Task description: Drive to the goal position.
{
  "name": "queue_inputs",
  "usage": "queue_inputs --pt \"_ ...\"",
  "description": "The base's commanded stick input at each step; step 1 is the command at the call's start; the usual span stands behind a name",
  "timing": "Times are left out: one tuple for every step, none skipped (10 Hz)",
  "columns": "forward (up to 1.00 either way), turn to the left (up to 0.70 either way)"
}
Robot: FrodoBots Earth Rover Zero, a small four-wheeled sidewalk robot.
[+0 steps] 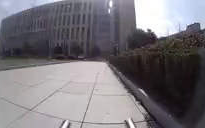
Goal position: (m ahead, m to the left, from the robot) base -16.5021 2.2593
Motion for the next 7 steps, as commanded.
queue_inputs --pt "0.00 0.00" --pt "0.00 0.00" --pt "0.00 0.00" --pt "0.00 0.00" --pt "0.00 0.46" --pt "0.00 0.70" --pt "0.00 0.70"
